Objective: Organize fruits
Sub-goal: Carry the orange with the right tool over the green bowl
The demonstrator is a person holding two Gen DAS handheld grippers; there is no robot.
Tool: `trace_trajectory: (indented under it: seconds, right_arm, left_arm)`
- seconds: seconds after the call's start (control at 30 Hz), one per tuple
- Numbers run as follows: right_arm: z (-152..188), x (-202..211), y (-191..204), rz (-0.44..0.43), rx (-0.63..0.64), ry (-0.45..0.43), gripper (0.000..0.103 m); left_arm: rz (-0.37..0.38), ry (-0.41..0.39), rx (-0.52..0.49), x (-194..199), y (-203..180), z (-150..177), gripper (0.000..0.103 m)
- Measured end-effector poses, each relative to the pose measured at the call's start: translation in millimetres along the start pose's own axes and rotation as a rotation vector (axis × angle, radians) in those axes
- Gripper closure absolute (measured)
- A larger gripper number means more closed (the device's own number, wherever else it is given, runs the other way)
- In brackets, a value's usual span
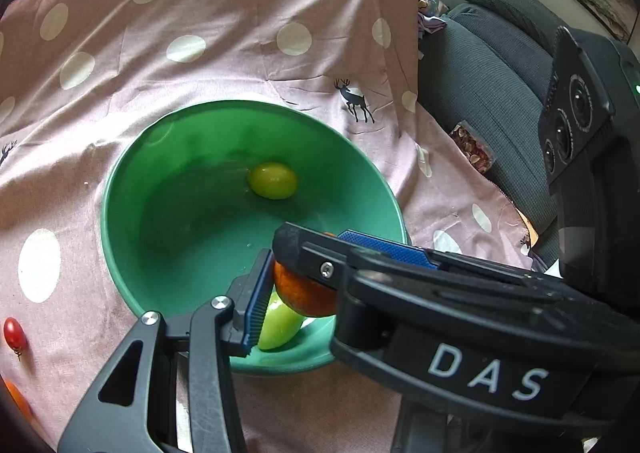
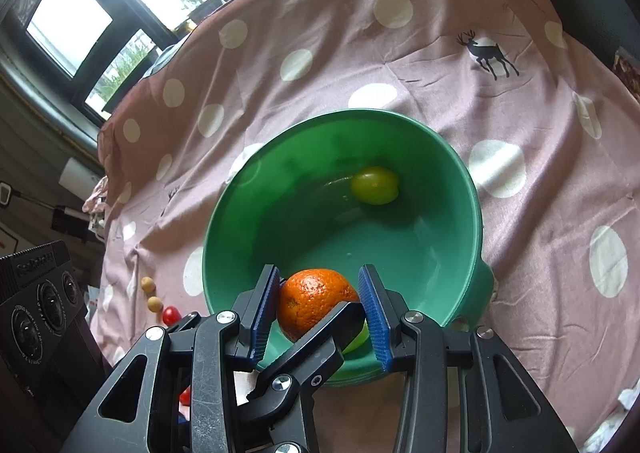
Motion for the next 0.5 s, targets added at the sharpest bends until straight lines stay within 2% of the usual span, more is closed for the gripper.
trace_trajectory:
  seconds: [0.2,0.5]
  right_arm:
    - [1.6,-4.6,-1.4,0.022,0.007,0.023,0.058]
    - [1.9,-8.5,-1.5,0.004,0.006,0.032,0.058]
  left_arm:
    - [0.012,0.027,0.022,-3.9,4.0,3.2,0.059]
    - [-0.007,0.041,0.030,-5.2,6.5,2.8,0.059]
Point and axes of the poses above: each gripper's, at about its wrist camera, not at the fingertips, and x roughly against the way its jaws point, y to its left, z to its underside, the point moved 5 cm from there along -x, roughly the way its jaws point, and after that the axes turned 14 degrees about x, right-handed, at the moved point
